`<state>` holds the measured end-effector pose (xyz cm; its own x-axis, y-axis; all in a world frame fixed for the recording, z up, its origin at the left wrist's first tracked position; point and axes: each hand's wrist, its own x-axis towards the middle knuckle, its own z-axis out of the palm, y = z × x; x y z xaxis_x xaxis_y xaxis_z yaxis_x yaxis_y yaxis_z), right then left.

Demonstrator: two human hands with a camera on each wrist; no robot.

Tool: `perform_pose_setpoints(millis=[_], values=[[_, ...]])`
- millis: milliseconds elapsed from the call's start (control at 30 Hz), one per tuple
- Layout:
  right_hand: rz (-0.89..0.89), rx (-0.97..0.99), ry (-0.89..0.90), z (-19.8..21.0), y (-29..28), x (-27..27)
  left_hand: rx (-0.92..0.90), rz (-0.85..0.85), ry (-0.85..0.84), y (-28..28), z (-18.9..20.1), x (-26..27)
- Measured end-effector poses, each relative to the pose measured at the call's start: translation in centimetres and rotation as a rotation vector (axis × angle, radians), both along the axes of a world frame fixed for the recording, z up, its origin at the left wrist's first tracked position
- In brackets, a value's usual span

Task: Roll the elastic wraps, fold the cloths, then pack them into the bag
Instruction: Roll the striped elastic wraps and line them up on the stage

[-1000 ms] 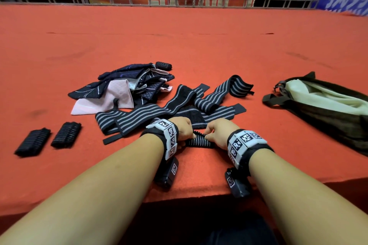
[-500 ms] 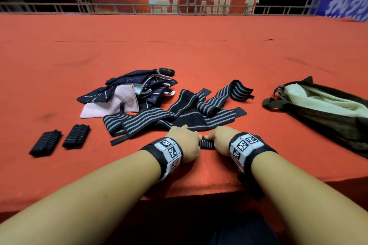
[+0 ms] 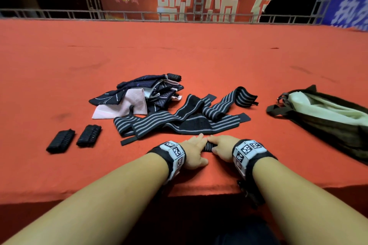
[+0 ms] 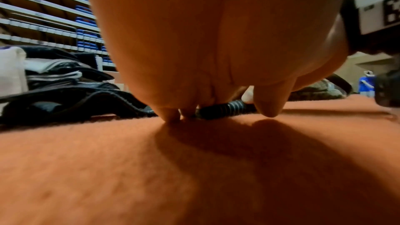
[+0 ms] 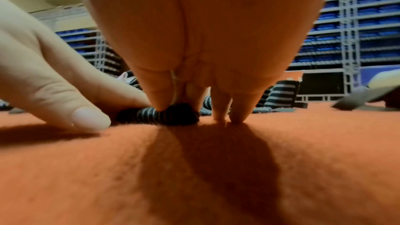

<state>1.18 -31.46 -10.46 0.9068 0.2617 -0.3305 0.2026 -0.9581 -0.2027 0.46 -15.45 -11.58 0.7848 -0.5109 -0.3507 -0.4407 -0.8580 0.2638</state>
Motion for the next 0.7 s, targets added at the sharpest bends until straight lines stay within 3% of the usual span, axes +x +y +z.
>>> perform_pose_setpoints(millis=[100, 233, 367, 500, 567, 700], values=[[-0.119, 0.126, -0.118, 0.1, 0.0, -0.1, -0.13, 0.046, 0.036, 1.1, 1.0, 0.5], [-0.299, 0.167, -0.127, 0.3, 1.0, -0.8, -0.286, 0.211, -0.095, 3.0, 1.7, 0.6], [-0.399, 0.366, -0.042, 1.5, 2.3, -0.5, -0.461, 0.389, 0.036, 5.0, 1.3, 1.0], [-0.442, 0.853, 0.114, 3.4, 5.8, -0.2, -0.844, 0.493, 0.392, 8.1, 1.8, 0.5], [-0.422, 0.975, 0.179, 3.9, 8.5, 0.3, -0.972, 0.593, 0.408, 10.4, 2.6, 0.1], [-0.379, 0.952, 0.265, 4.0, 14.5, 0.6, -1.016, 0.738, 0.285, 16.5, 3.6, -0.8]])
